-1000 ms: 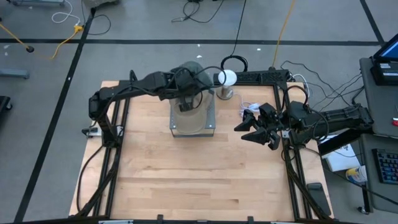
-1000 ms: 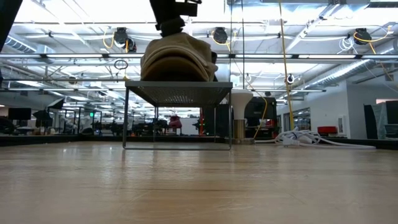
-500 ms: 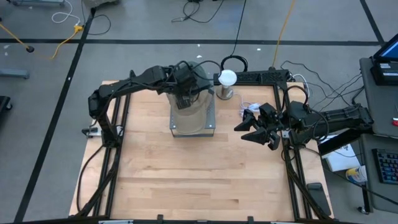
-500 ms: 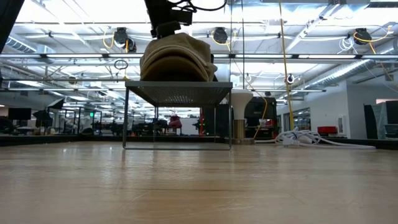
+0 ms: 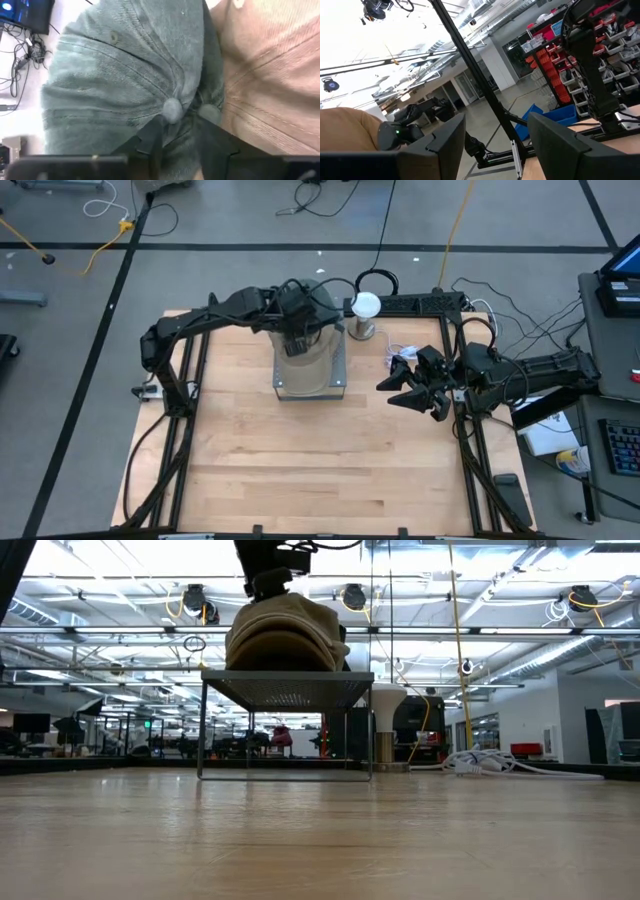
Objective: Pick & Place hat
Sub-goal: Stack the black cap on the stacked black caps on the shelf, then return to Home Position
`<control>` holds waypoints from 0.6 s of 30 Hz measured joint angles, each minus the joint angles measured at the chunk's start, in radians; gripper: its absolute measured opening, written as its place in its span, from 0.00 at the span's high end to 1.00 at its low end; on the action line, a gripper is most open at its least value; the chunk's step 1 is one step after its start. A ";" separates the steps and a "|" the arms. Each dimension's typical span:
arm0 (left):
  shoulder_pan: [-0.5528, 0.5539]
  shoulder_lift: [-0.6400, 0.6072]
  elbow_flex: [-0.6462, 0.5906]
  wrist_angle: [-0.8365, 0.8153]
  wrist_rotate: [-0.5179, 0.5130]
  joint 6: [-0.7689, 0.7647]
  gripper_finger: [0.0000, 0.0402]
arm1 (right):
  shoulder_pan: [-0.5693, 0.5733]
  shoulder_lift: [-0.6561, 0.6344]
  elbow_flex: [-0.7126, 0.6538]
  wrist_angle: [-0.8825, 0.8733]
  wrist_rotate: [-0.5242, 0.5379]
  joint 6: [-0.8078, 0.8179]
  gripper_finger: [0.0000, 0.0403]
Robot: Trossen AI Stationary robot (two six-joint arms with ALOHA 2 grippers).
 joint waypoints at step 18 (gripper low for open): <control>-0.003 -0.176 0.001 0.122 0.232 -0.037 0.56 | -0.020 0.000 0.000 0.009 0.001 -0.026 0.48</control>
